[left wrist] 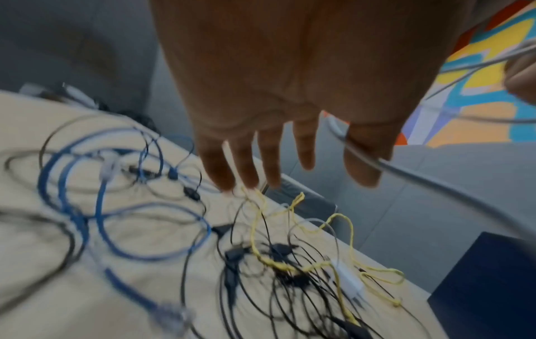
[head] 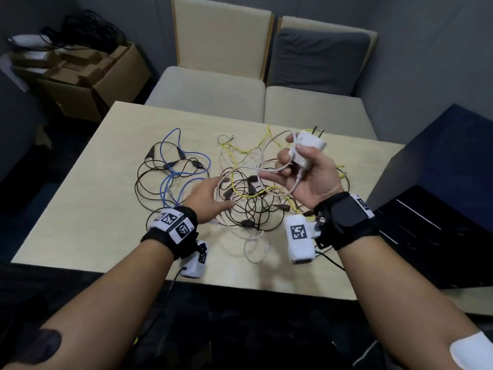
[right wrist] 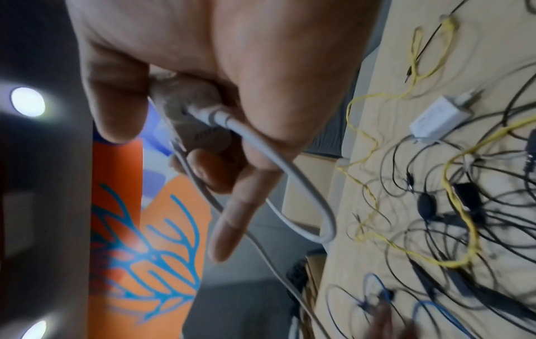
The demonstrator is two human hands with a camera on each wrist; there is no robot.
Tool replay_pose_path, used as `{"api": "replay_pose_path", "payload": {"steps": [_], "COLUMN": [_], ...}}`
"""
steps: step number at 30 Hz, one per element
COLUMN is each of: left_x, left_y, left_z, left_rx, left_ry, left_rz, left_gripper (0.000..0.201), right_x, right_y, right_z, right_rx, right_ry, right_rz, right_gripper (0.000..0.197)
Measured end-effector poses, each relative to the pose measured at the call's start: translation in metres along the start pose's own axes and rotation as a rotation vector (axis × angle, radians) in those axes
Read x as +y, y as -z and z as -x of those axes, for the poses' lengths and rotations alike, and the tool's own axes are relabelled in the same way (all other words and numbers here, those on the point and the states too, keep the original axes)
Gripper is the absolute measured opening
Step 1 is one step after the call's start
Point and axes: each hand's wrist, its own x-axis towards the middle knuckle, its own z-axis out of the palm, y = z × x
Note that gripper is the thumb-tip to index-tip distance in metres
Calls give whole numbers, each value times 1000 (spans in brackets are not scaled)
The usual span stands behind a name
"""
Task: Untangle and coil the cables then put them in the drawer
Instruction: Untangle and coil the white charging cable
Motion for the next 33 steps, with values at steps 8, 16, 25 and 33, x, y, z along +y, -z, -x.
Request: {"api": "replay_pose_path", "payload": {"steps": [8,16,25,33], "left_x": [43,48,43,115], "left_y": [15,-1,-23,-18], "left_z": [-4,-22,-27,-12], "left_rx": [252,266,105,-59], "left_ry": [-7,-144,-20,-275], "left_rz": [426,207,-113,428], "left_gripper": [28,17,45,43], "right_x": [-36,6,-29,-26], "right_y": [49,92,77,54], "right_z": [27,37,43,32], "right_rx": [204,634,537,227], "right_ry": [92,-104,50,-1], "right_rz": [41,554,886,1644], "right_gripper": [20,28,40,62]}}
